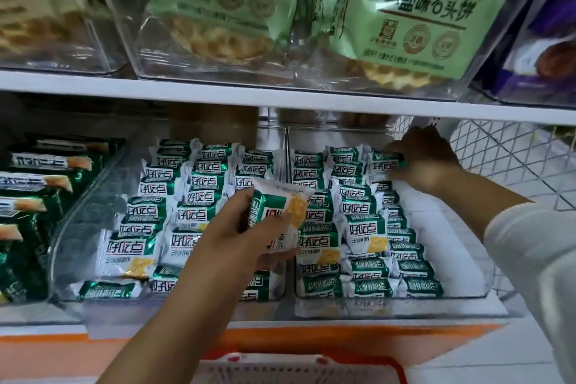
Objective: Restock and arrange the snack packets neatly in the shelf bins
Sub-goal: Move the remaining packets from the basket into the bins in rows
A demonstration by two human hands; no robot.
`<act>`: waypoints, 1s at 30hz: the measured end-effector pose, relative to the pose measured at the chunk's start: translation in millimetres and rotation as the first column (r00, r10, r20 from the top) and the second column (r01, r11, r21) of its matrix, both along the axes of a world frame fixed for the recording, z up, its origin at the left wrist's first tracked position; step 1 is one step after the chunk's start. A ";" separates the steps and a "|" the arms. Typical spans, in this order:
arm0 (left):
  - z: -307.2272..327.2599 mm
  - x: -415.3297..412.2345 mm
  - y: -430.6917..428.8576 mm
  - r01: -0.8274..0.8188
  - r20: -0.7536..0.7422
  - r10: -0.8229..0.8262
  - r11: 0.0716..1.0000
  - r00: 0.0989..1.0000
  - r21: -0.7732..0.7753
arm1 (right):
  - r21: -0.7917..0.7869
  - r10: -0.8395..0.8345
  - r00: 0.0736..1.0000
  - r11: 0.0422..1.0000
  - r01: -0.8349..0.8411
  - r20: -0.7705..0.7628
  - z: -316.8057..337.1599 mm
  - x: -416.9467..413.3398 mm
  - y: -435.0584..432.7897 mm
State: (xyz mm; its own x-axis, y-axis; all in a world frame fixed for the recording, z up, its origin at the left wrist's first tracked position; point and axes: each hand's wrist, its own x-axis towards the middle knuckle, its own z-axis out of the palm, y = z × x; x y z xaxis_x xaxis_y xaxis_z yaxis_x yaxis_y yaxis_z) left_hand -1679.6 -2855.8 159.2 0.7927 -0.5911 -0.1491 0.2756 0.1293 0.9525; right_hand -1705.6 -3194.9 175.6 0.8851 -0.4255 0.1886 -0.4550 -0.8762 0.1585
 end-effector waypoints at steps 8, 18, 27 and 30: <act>-2.8 4.4 0.6 -0.014 -0.012 0.014 1.000 1.000 0.024 | -0.127 -0.021 0.998 0.992 0.013 -0.062 -16.4 6.9 -3.1; 4.6 0.1 3.3 0.023 0.074 -0.027 0.998 0.997 0.058 | 0.419 -0.039 0.882 0.889 -0.184 0.470 7.9 -44.5 87.7; 13.1 -20.1 9.2 0.095 0.166 -0.108 0.992 0.980 0.088 | 0.899 -0.183 0.889 0.217 -0.380 0.420 13.2 -90.5 195.4; 8.3 -20.7 9.9 0.060 0.238 -0.094 0.987 0.967 0.148 | 0.918 -0.252 0.890 0.216 -0.331 0.380 13.6 -102.1 186.4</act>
State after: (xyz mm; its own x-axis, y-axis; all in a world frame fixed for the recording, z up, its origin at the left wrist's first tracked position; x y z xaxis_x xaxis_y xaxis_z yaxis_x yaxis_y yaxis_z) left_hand -1700.2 -2845.9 167.5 0.7680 -0.6391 -0.0414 0.0367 -0.0207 0.9991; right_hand -1807.7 -3008.5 189.2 0.8694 -0.4929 -0.0336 -0.1642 -0.2242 -0.9606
